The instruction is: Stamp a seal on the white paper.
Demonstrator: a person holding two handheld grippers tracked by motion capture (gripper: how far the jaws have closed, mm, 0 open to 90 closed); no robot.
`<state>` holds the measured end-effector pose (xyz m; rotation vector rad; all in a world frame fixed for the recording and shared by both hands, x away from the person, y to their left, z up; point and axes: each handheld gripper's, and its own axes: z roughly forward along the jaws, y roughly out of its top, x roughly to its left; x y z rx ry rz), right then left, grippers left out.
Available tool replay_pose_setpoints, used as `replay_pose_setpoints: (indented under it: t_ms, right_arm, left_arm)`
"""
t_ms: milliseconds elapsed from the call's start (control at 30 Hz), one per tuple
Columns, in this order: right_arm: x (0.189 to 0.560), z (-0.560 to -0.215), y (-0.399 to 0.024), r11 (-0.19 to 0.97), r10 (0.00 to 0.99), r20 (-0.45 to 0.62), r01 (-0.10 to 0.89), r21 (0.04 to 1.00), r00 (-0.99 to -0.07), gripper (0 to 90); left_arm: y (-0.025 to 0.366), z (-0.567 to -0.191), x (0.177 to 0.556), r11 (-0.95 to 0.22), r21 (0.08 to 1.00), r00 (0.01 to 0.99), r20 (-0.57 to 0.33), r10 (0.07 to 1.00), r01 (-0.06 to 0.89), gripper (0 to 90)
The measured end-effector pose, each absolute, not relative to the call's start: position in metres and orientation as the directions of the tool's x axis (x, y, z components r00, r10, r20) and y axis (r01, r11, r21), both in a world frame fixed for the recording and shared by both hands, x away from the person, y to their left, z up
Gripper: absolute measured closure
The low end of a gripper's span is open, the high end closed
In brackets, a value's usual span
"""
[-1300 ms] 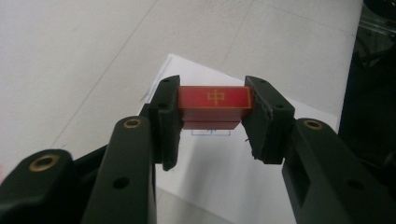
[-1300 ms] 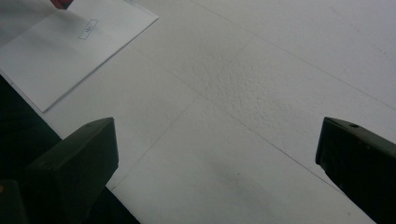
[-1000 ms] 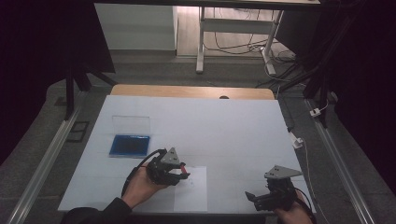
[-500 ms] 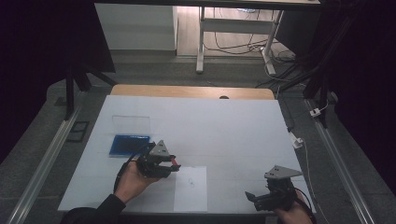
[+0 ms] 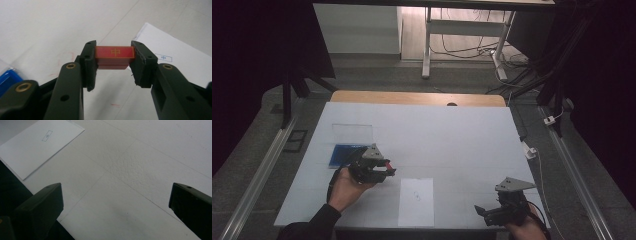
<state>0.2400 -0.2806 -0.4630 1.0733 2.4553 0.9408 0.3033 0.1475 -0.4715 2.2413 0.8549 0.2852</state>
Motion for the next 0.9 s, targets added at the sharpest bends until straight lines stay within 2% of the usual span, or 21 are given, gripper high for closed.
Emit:
replay_pose_setpoints:
  t_ms: [900]
  right_arm:
    - [0.24, -0.463, -0.28, 0.507, 0.739, -0.017, 0.539, 0.672, -0.674, 0.0]
  left_arm:
    - [0.218, -0.467, 0.321, -0.372, 0.702, 0.579, -0.069, 0.813, 0.607, 58.2]
